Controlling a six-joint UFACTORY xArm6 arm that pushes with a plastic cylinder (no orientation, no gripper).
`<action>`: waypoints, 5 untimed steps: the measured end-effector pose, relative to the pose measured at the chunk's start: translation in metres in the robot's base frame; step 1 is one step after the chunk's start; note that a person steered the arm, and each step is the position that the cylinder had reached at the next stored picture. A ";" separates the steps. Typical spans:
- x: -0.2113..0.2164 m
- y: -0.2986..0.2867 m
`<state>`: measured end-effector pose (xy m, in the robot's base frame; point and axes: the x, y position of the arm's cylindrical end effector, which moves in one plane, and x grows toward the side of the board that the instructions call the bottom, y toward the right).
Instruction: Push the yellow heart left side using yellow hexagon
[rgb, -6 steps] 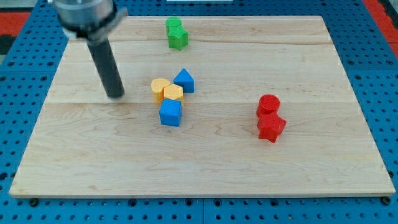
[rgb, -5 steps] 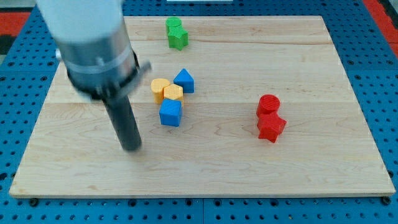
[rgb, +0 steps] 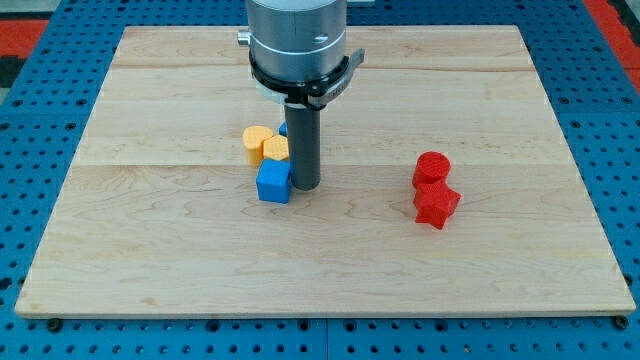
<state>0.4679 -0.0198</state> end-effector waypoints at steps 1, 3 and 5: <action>-0.006 0.002; -0.019 -0.024; -0.038 -0.047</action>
